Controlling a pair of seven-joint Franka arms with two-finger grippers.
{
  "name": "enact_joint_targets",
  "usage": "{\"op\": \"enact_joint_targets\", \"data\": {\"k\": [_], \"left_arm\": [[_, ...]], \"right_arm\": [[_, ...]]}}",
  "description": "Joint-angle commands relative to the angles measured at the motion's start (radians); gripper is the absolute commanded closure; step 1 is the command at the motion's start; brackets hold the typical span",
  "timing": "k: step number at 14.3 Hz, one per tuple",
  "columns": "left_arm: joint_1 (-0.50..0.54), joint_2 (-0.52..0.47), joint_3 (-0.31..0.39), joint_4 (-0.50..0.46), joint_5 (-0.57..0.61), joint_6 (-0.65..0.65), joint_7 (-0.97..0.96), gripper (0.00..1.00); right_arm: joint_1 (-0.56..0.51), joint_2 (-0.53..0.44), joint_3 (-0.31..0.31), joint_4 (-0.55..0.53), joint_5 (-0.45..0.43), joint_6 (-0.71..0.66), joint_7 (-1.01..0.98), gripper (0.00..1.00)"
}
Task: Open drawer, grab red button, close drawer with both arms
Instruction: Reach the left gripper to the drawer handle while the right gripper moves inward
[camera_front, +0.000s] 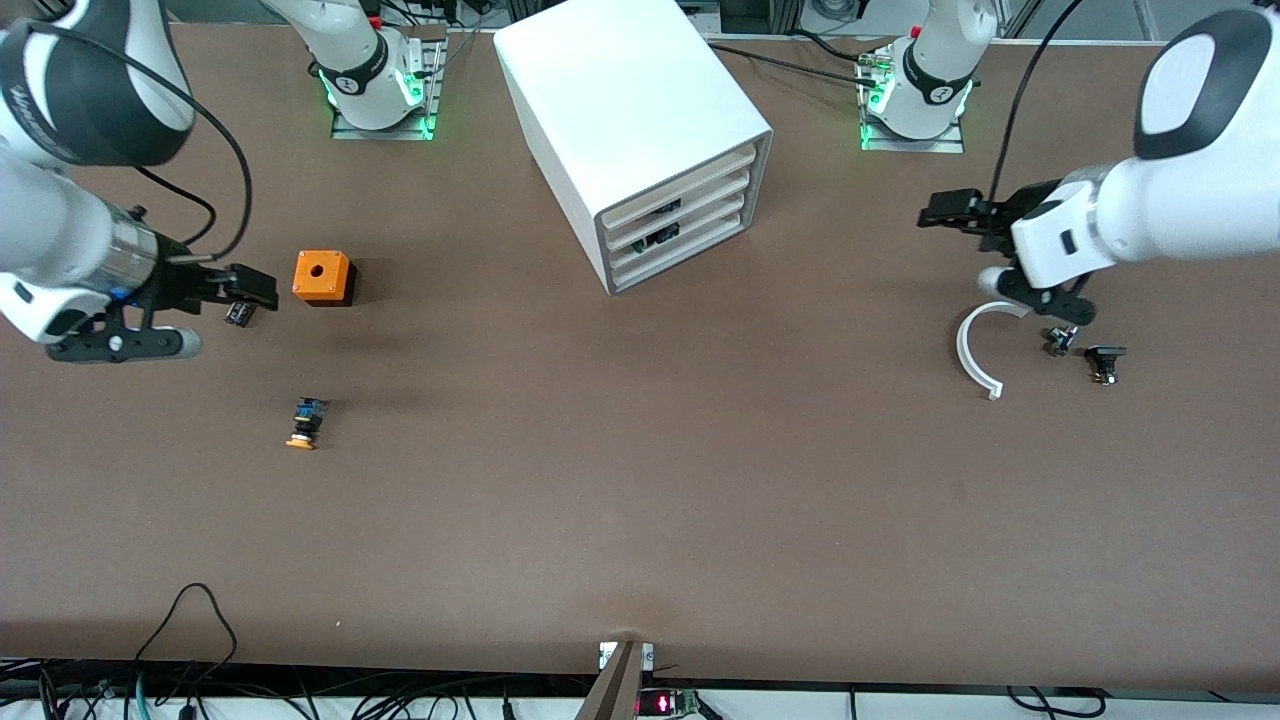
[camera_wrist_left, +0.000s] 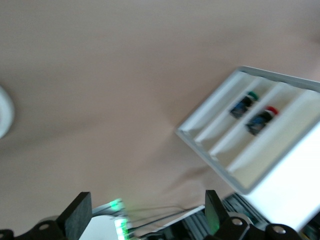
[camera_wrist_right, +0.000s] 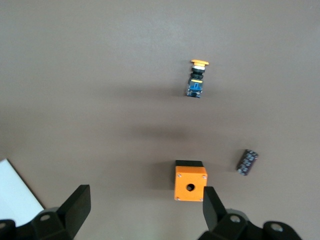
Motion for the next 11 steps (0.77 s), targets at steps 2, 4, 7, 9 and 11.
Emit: {"op": "enact_joint_targets", "data": {"k": [2,4,7,9,11], "left_arm": [[-0.006,0.061,-0.002,-0.123,-0.278,0.086,0.203,0.0],[-0.008,0.056,-0.03,-0.24,-0.374,0.224,0.32,0.0],[-0.002,0.051,-0.122,-0.395,-0.523,0.417,0.432,0.01],[0.0,0.053,-0.177,-0.484,-0.615,0.508,0.522,0.05],[-0.006,0.061,-0.202,-0.548,-0.724,0.525,0.639,0.12]], "right_arm": [[0.051,0.075,0.002,0.006,-0.006,0.08,0.143,0.01],[0.074,0.101,0.002,0.007,-0.004,0.115,0.198,0.01],[0.11,0.141,0.002,0.01,0.0,0.164,0.288,0.01],[0.132,0.162,0.002,0.012,0.003,0.195,0.37,0.01],[0.164,0.182,0.002,0.017,0.003,0.223,0.437,0.01]]}}
